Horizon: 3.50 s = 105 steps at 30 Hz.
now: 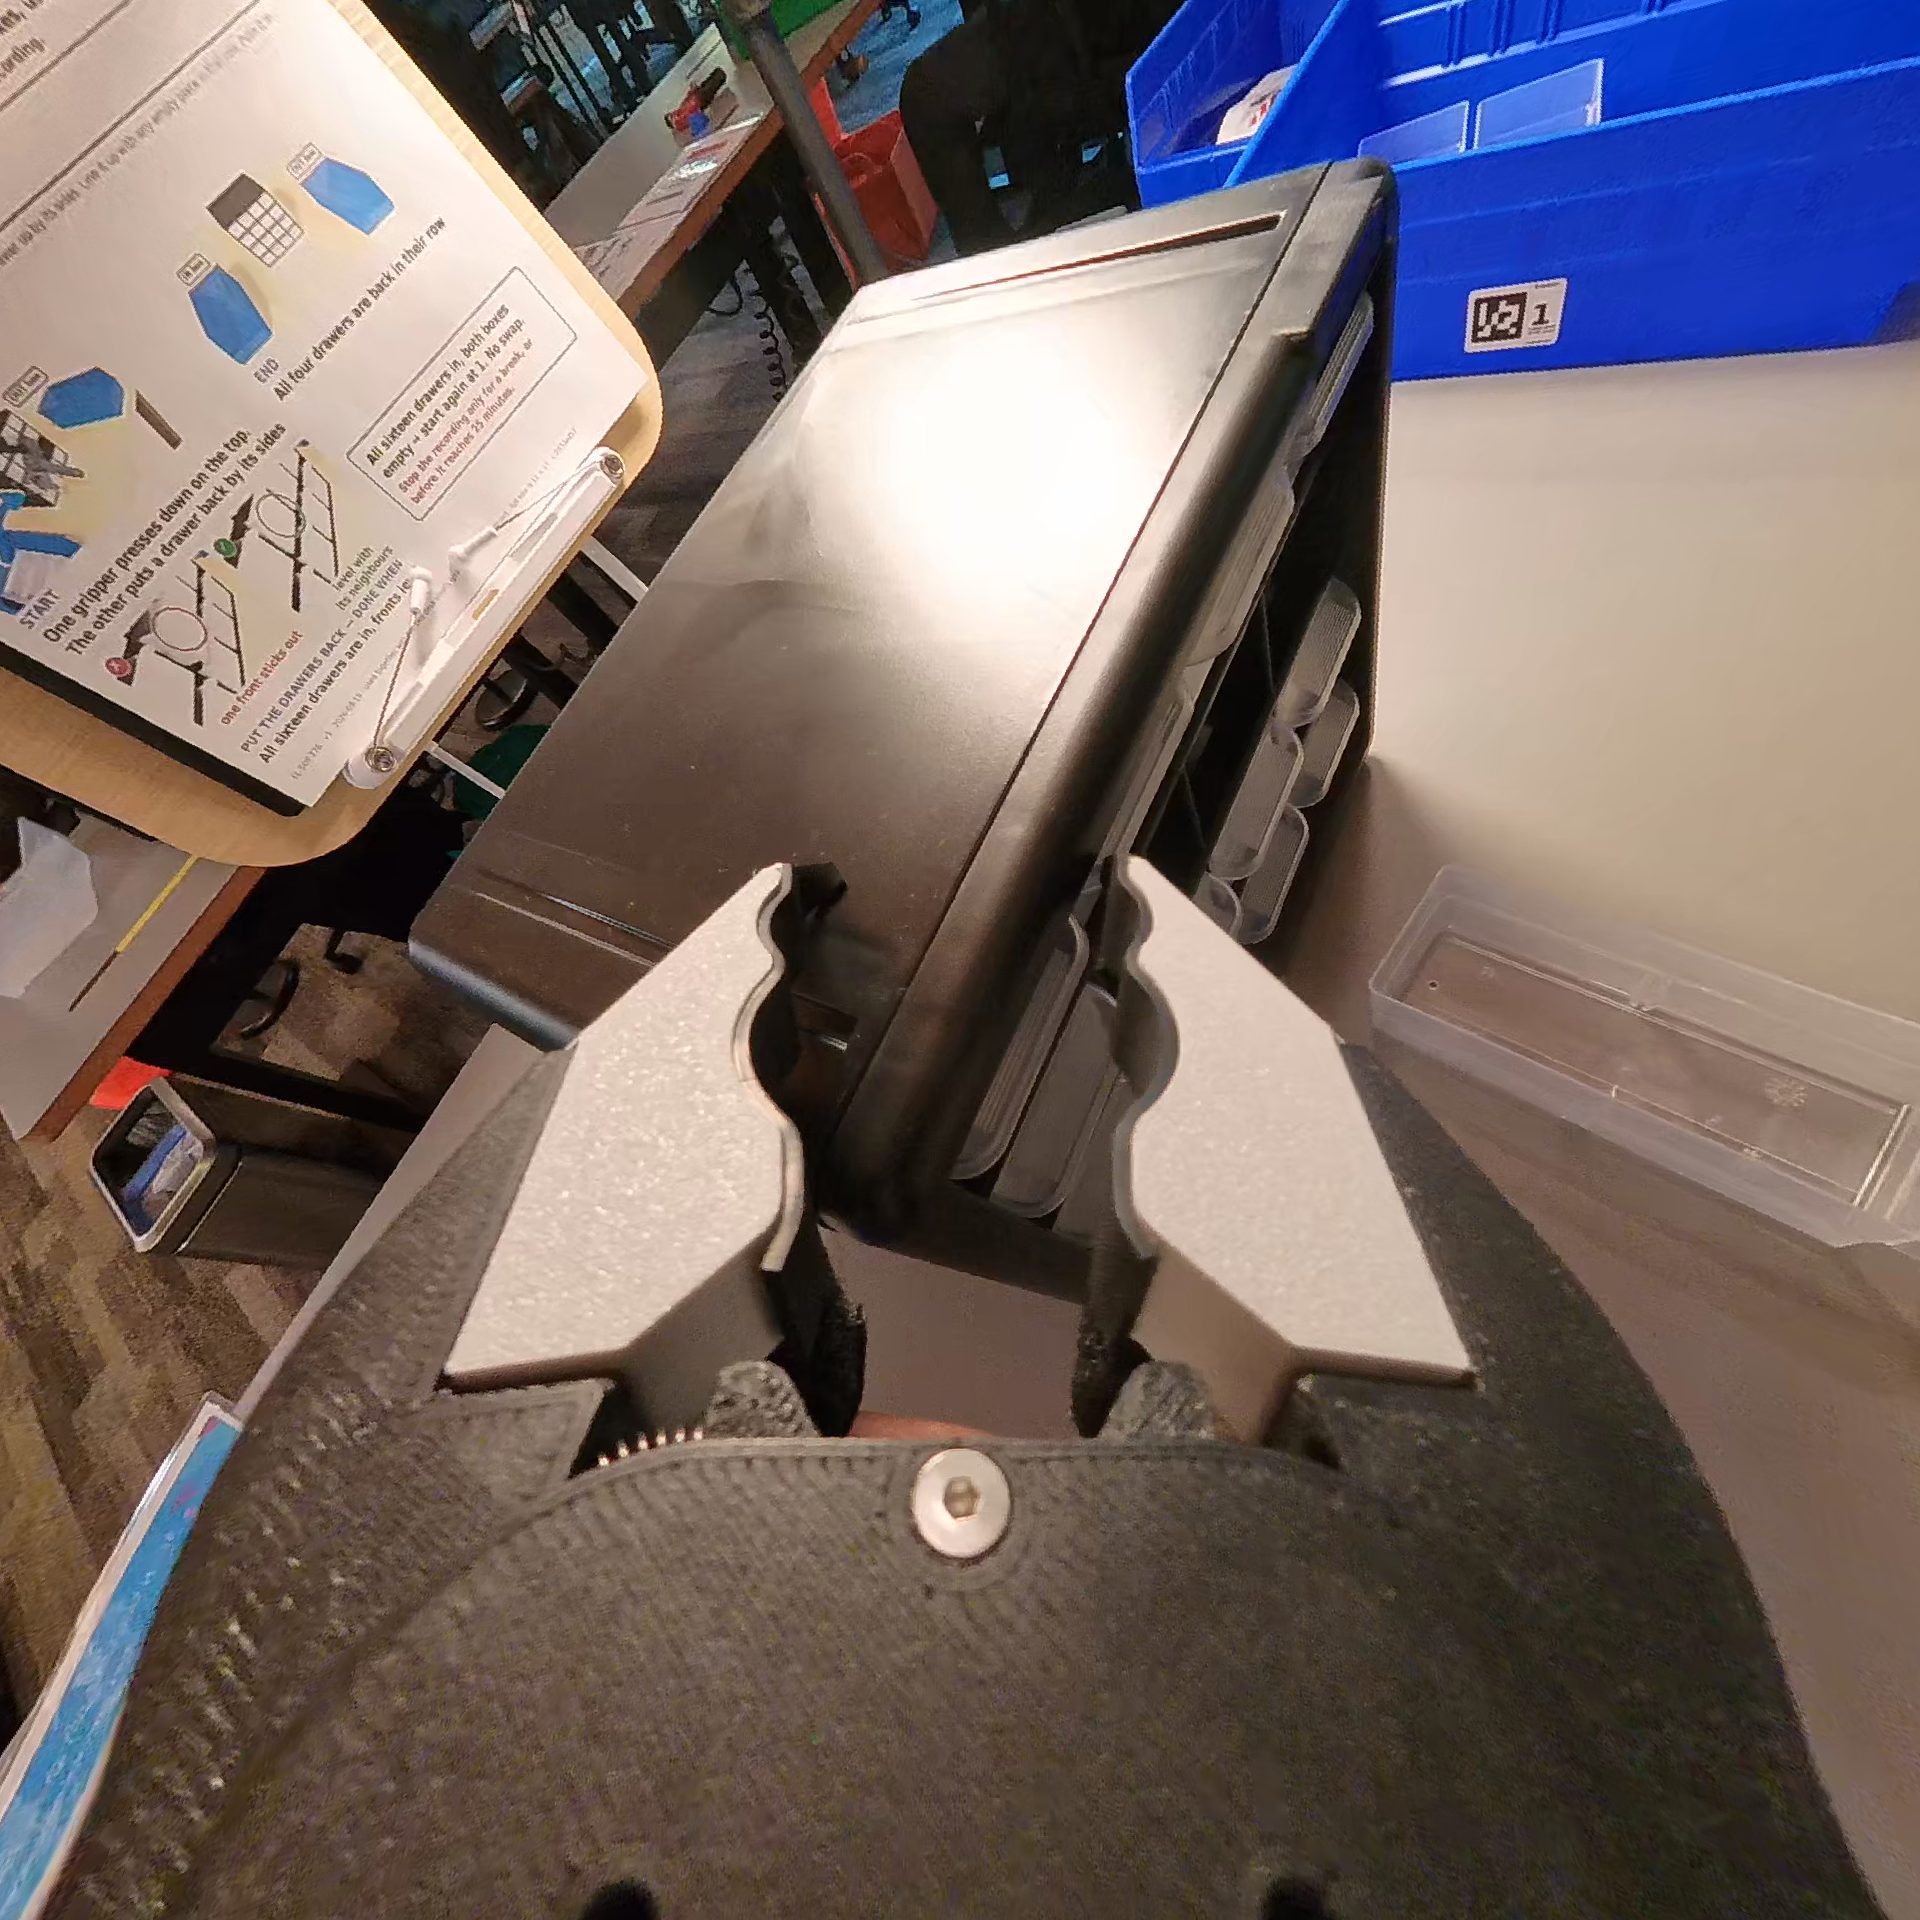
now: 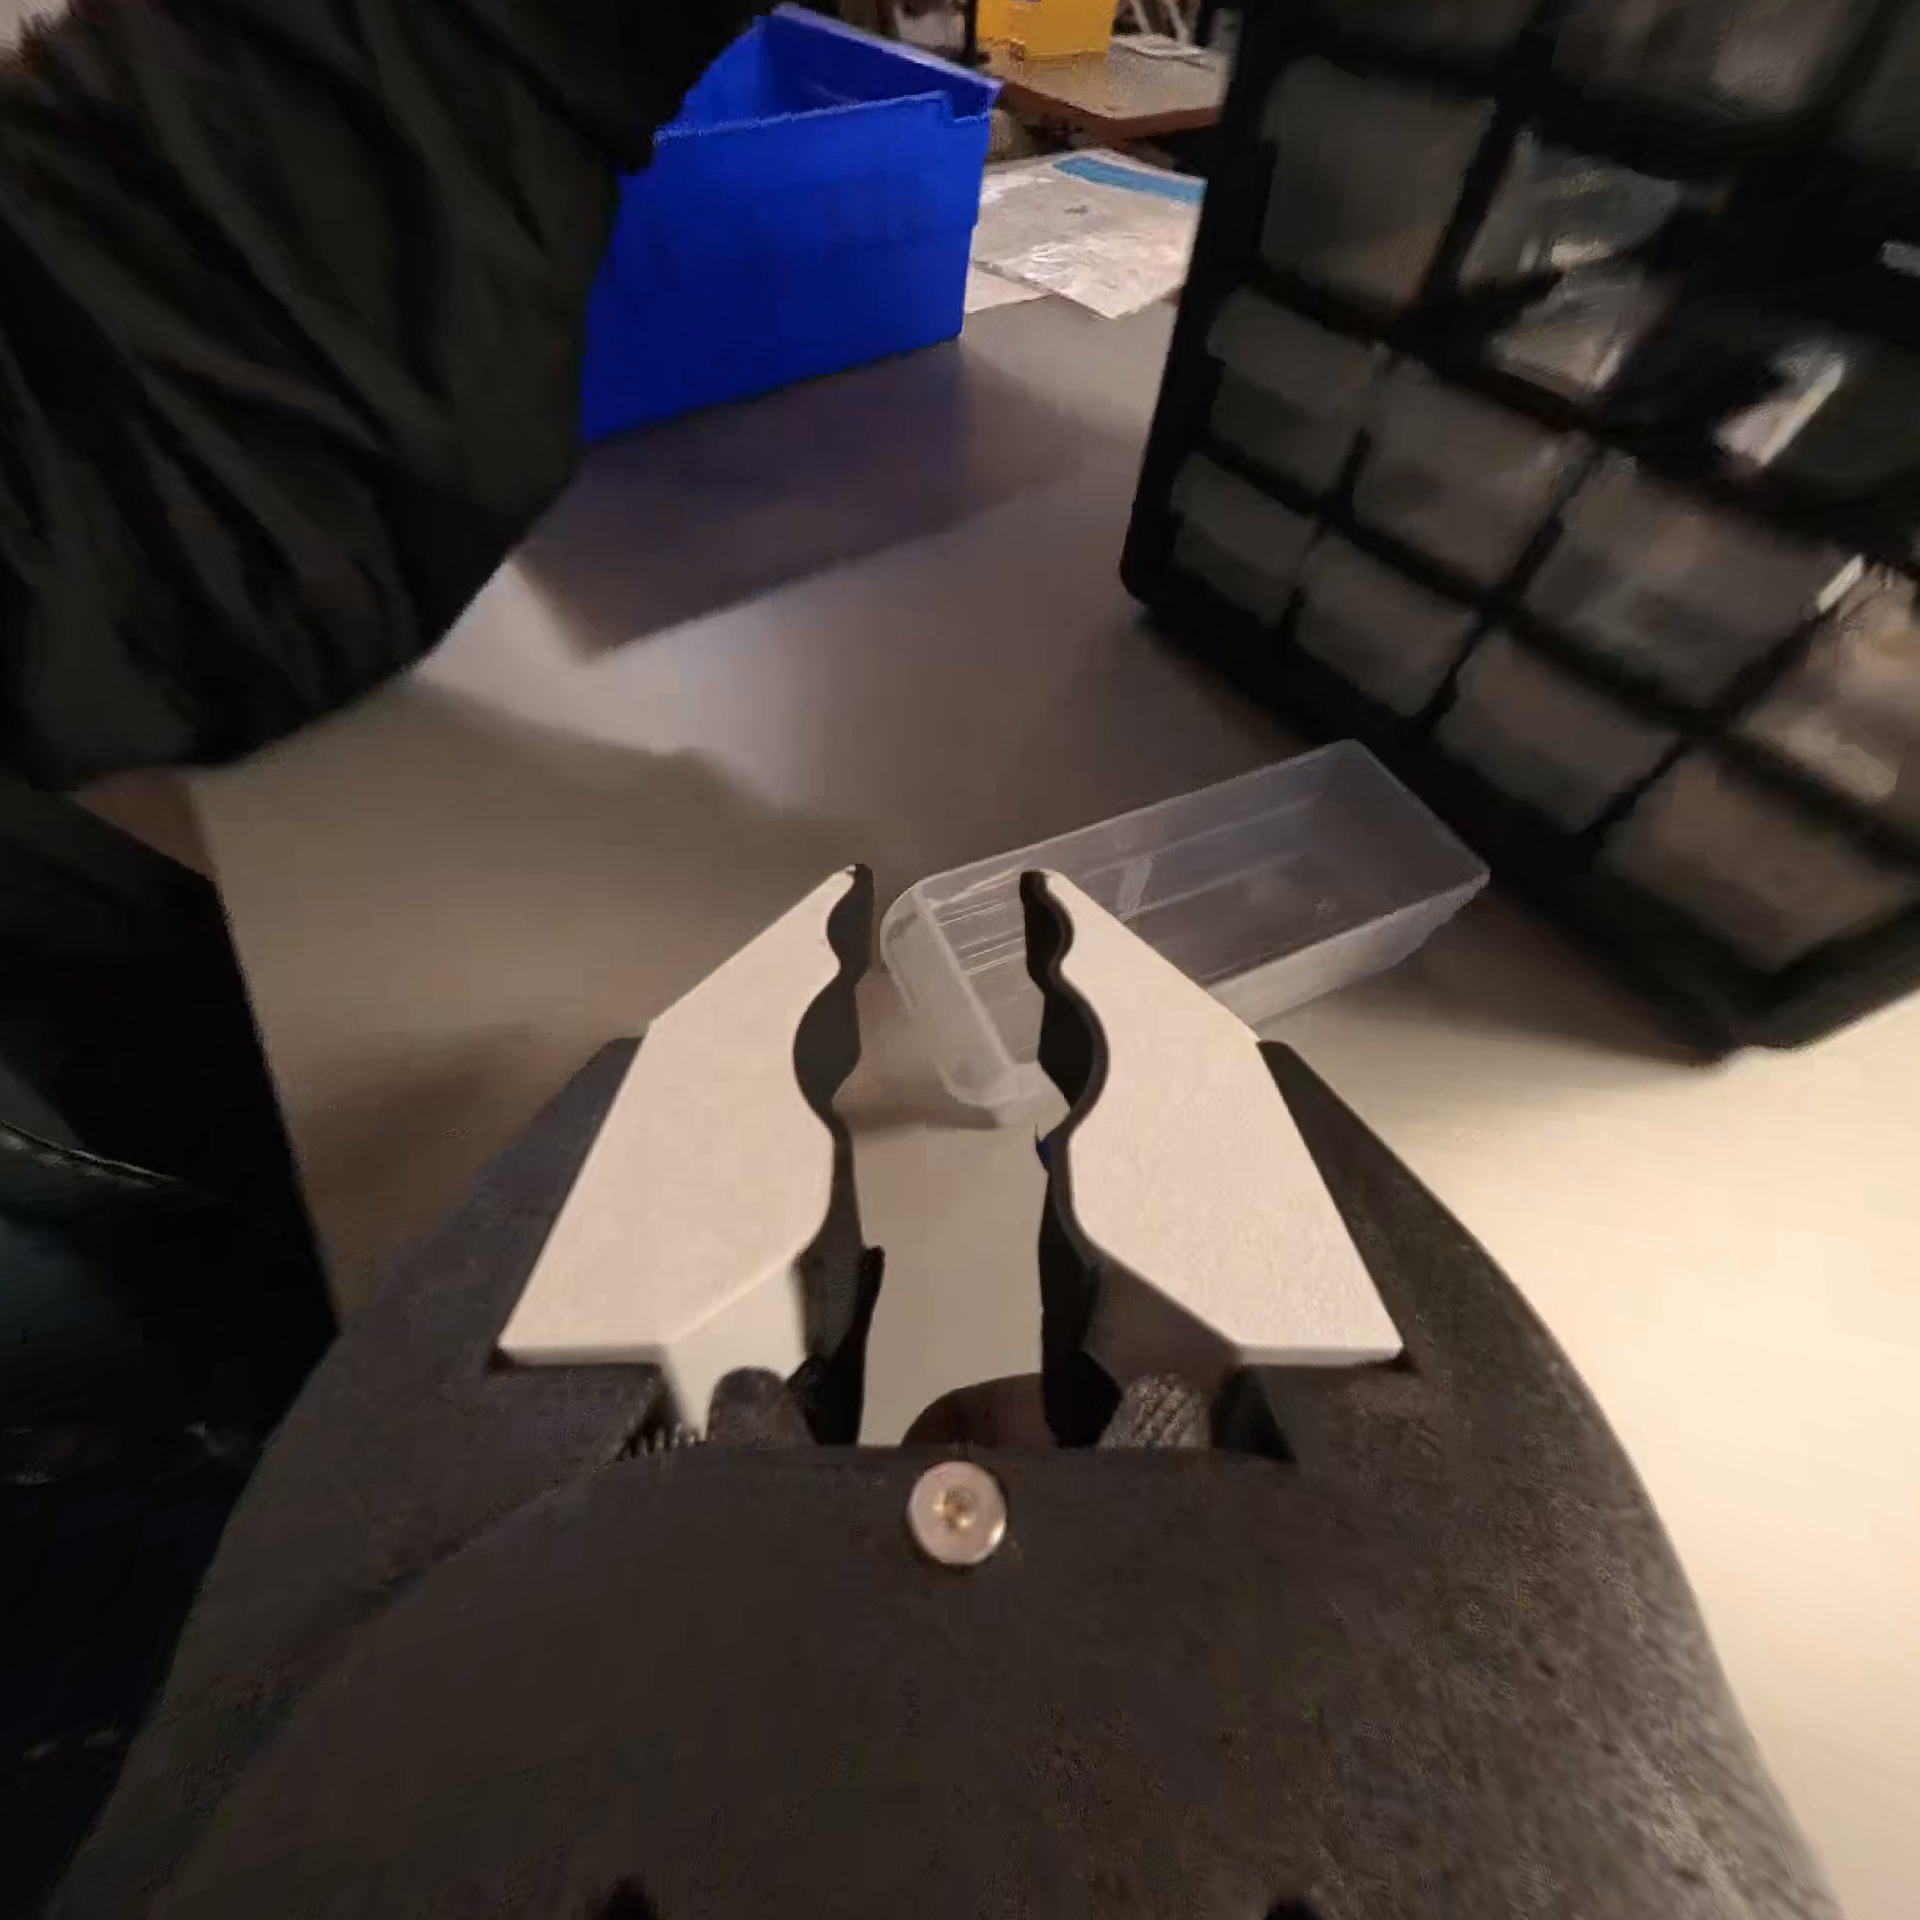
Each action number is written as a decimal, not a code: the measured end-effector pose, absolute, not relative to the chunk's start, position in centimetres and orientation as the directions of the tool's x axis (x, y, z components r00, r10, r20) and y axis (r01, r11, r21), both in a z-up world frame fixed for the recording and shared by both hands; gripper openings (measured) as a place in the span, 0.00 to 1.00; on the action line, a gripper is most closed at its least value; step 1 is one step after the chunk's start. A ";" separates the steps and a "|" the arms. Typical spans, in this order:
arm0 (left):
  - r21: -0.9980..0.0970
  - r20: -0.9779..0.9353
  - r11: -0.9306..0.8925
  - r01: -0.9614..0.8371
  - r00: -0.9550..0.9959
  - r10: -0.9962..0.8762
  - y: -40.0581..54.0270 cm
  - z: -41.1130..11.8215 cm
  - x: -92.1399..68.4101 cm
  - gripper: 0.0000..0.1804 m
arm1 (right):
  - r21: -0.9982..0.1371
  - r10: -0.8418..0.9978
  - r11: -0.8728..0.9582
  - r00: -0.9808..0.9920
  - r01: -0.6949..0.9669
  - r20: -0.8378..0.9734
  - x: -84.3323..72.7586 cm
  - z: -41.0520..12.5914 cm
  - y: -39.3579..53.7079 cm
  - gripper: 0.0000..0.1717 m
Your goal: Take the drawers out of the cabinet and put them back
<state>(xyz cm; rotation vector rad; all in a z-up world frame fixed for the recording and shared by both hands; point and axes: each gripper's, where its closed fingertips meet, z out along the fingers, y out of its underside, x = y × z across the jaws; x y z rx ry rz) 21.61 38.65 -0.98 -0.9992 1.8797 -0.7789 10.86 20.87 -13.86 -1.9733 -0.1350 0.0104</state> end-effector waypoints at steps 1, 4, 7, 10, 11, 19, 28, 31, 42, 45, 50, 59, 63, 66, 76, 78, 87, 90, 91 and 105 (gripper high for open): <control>-0.807 -0.385 0.485 -0.336 -0.323 -0.865 38.6 -1.0 21.6 0.32 | -0.904 0.126 -0.397 0.985 0.158 0.117 10.7 -14.0 21.2 0.19; -0.807 -0.384 0.485 -0.336 -0.326 -0.864 38.6 -1.0 21.6 0.33 | -0.838 0.210 -0.437 0.943 0.326 0.258 10.4 -15.1 21.8 0.22; -0.807 -0.383 0.486 -0.336 -0.329 -0.863 38.6 -1.0 21.6 0.33 | -0.773 0.282 -0.483 0.909 0.411 0.306 10.2 -16.4 21.8 0.25; -0.806 -0.384 0.488 -0.335 -0.331 -0.862 38.6 -1.0 21.6 0.33 | -0.695 0.312 -0.525 0.871 0.491 0.380 10.8 -17.5 21.8 0.25; -0.807 -0.384 0.488 -0.334 -0.331 -0.862 38.6 -1.0 21.6 0.33 | -0.662 0.324 -0.539 0.853 0.521 0.408 11.1 -18.0 21.7 0.25; -0.807 -0.384 0.487 -0.334 -0.331 -0.862 38.6 -1.0 21.6 0.33 | -0.678 0.310 -0.497 0.841 0.541 0.444 11.0 -16.0 20.9 0.12; -0.805 -0.386 0.488 -0.337 -0.329 -0.862 38.6 -1.0 21.6 0.33 | -0.895 -0.078 -0.375 0.954 0.240 0.289 21.4 -3.9 14.2 0.12; -0.803 -0.388 0.491 -0.338 -0.328 -0.861 38.5 -1.1 21.6 0.33 | -0.903 -0.329 -0.402 0.895 0.156 0.301 29.2 -0.6 9.0 0.12; -0.802 -0.391 0.492 -0.339 -0.325 -0.861 38.5 -1.1 21.6 0.33 | -0.707 -0.588 -0.654 0.768 -0.270 0.251 46.8 -11.9 -2.0 0.12; -0.802 -0.391 0.492 -0.338 -0.325 -0.861 38.5 -1.1 21.6 0.33 | -0.691 -0.567 -0.671 0.787 -0.271 0.242 47.8 -14.1 -1.5 0.12; -0.806 -0.386 0.489 -0.334 -0.330 -0.861 38.6 -1.1 21.6 0.33 | -0.671 -0.561 -0.692 0.784 -0.267 0.266 48.9 -15.5 -1.5 0.17; -0.803 -0.389 0.491 -0.337 -0.328 -0.861 38.5 -1.1 21.6 0.33 | -0.805 -0.667 -0.540 0.709 -0.248 0.229 48.8 -10.3 -2.6 0.21; -0.803 -0.386 0.489 -0.339 -0.329 -0.862 38.5 -1.1 21.6 0.33 | -0.908 -0.635 -0.383 0.762 -0.169 0.126 44.4 -5.8 0.5 0.21; -0.805 -0.383 0.487 -0.340 -0.329 -0.863 38.5 -1.0 21.6 0.33 | -0.961 -0.506 -0.228 0.862 -0.155 -0.019 38.7 -4.2 5.8 0.20; -0.815 -0.363 0.471 -0.338 -0.336 -0.869 38.5 -1.0 21.4 0.33 | -0.869 0.004 -0.025 0.869 -0.495 -0.495 20.6 -8.6 27.4 0.20; -0.815 -0.362 0.471 -0.336 -0.339 -0.868 38.5 -1.0 21.4 0.33 | -0.831 0.027 -0.038 0.831 -0.554 -0.555 18.3 -9.4 30.5 0.20; -0.820 -0.355 0.466 -0.332 -0.345 -0.869 38.5 -0.9 21.4 0.33 | -0.713 0.040 0.076 0.716 -0.697 -0.697 17.6 -7.7 37.5 0.20; -0.818 -0.357 0.468 -0.334 -0.344 -0.869 38.5 -0.9 21.4 0.33 | -0.680 0.040 0.094 0.685 -0.727 -0.727 18.4 -7.6 38.6 0.20; -0.818 -0.358 0.469 -0.334 -0.343 -0.869 38.4 -0.9 21.4 0.33 | -0.675 0.048 0.106 0.682 -0.730 -0.730 18.6 -7.5 38.9 0.20; -0.815 -0.363 0.473 -0.335 -0.342 -0.867 38.5 -0.9 21.4 0.33 | -0.573 0.181 0.156 0.594 -0.804 -0.784 16.0 -7.0 37.1 0.03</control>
